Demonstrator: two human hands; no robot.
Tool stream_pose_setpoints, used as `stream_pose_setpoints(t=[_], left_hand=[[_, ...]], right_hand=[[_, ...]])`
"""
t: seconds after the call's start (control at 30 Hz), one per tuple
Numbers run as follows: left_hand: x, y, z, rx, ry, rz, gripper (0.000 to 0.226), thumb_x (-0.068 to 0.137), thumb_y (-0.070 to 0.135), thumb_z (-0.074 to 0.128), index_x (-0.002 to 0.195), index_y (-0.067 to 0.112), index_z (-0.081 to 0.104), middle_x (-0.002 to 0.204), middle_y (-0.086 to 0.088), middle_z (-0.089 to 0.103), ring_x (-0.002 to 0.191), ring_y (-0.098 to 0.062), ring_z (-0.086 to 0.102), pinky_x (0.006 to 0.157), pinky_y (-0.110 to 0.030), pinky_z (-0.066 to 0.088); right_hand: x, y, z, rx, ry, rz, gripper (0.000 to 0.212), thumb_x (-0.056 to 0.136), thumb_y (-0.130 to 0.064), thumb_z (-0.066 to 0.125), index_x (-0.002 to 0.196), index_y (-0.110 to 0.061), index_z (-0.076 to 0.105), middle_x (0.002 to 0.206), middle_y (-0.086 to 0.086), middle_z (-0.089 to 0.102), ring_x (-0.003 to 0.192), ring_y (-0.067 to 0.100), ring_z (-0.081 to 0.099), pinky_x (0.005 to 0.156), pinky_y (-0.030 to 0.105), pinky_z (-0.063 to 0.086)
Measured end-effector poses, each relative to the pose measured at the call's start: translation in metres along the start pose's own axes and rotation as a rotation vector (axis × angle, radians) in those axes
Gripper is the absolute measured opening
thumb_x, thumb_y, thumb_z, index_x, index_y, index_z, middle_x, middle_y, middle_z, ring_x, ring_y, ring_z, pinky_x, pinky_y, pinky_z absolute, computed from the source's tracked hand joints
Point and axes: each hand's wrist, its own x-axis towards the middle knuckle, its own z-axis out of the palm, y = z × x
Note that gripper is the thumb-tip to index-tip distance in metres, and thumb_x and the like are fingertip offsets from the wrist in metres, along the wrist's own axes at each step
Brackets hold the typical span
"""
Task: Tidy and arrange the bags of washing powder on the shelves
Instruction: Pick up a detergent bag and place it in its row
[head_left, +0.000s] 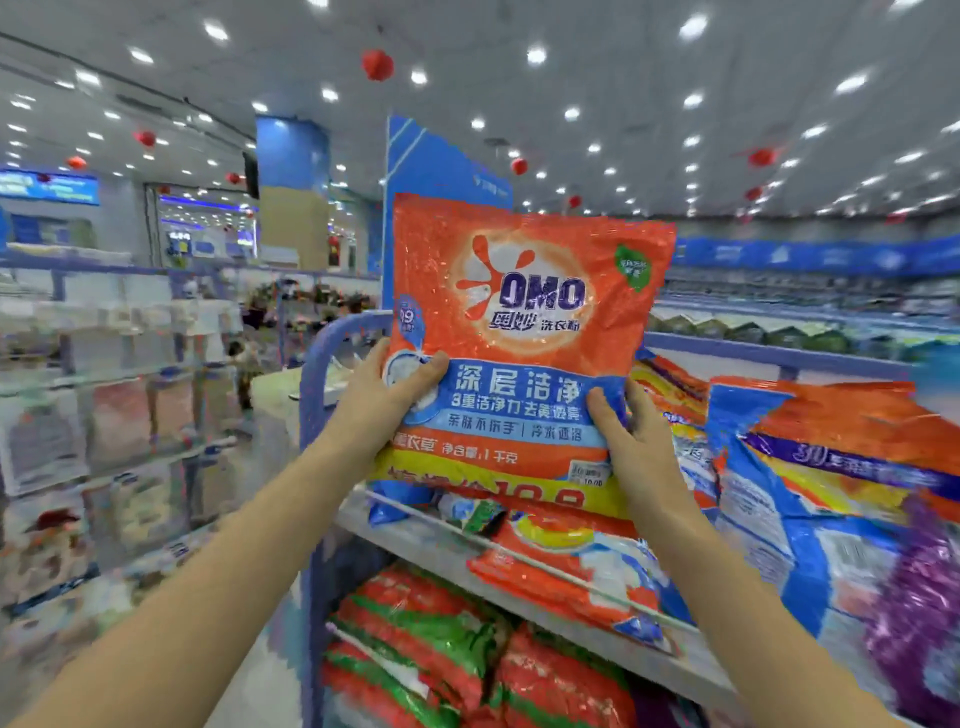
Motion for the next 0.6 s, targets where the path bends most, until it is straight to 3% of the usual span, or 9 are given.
stream_pose_setpoints(t=[0.13,0.2,0.23,0.33,0.47,0.5,0.6], left_hand=[[0.069,0.012,0.033,0.036,-0.098,0.065,0.116,0.045,0.076,0.075,0.143,0.028,0.036,0.139,-0.006,0.051,0.118,-0.032,0.056,0.098,-0.053,0.046],[0.101,0.018,0.044,0.052,-0.121,0.109,0.114,0.050,0.075,0.070,0.145,0.025,0.032,0.142,-0.007,0.048,0.122,-0.031,0.053,0.100,-0.052,0.045],[0.117,0.019,0.049,0.073,-0.125,0.141,0.107,0.056,0.073,0.067,0.145,0.023,0.033,0.142,-0.007,0.047,0.122,-0.029,0.053,0.101,-0.050,0.045],[0.161,0.015,0.063,0.131,-0.125,0.193,0.089,0.074,0.063,0.063,0.145,0.019,0.033,0.144,-0.007,0.045,0.124,-0.027,0.051,0.103,-0.048,0.043],[0.207,0.001,0.087,0.098,-0.136,0.200,0.089,0.080,0.057,0.062,0.149,0.018,0.023,0.152,-0.005,0.034,0.130,-0.024,0.044,0.101,-0.033,0.040],[0.216,0.000,0.093,0.070,-0.149,0.190,0.089,0.081,0.056,0.062,0.150,0.018,0.021,0.152,-0.005,0.032,0.131,-0.024,0.044,0.100,-0.034,0.040],[0.237,-0.004,0.109,0.069,-0.182,0.176,0.086,0.084,0.051,0.063,0.150,0.017,0.020,0.151,-0.004,0.033,0.129,-0.023,0.043,0.099,-0.031,0.040]], right_hand=[[0.061,-0.010,-0.020,-0.072,0.095,-0.097,0.057,0.090,-0.042,0.052,0.142,-0.026,0.033,0.119,-0.023,0.046,0.109,-0.002,0.054,0.093,0.026,0.049],[0.091,-0.016,-0.024,-0.130,0.117,-0.147,0.040,0.093,-0.039,0.051,0.130,-0.032,0.038,0.108,-0.028,0.045,0.092,-0.018,0.054,0.081,0.010,0.047],[0.104,-0.017,-0.025,-0.154,0.131,-0.168,0.037,0.094,-0.037,0.050,0.129,-0.031,0.037,0.107,-0.028,0.046,0.090,-0.019,0.053,0.080,0.008,0.046],[0.141,-0.012,-0.026,-0.214,0.180,-0.176,0.056,0.095,-0.035,0.048,0.144,-0.014,0.029,0.124,-0.011,0.045,0.112,0.005,0.049,0.096,0.025,0.040],[0.177,0.000,-0.029,-0.311,0.272,-0.189,0.054,0.096,-0.034,0.047,0.143,-0.010,0.032,0.127,0.000,0.045,0.107,0.011,0.047,0.074,0.008,0.043],[0.184,0.001,-0.031,-0.328,0.296,-0.186,0.053,0.096,-0.034,0.048,0.142,-0.010,0.033,0.130,0.003,0.047,0.108,0.015,0.050,0.075,0.009,0.045],[0.199,0.003,-0.037,-0.348,0.384,-0.171,0.053,0.095,-0.034,0.049,0.140,-0.010,0.034,0.132,0.008,0.049,0.117,0.021,0.052,0.098,0.032,0.044]])
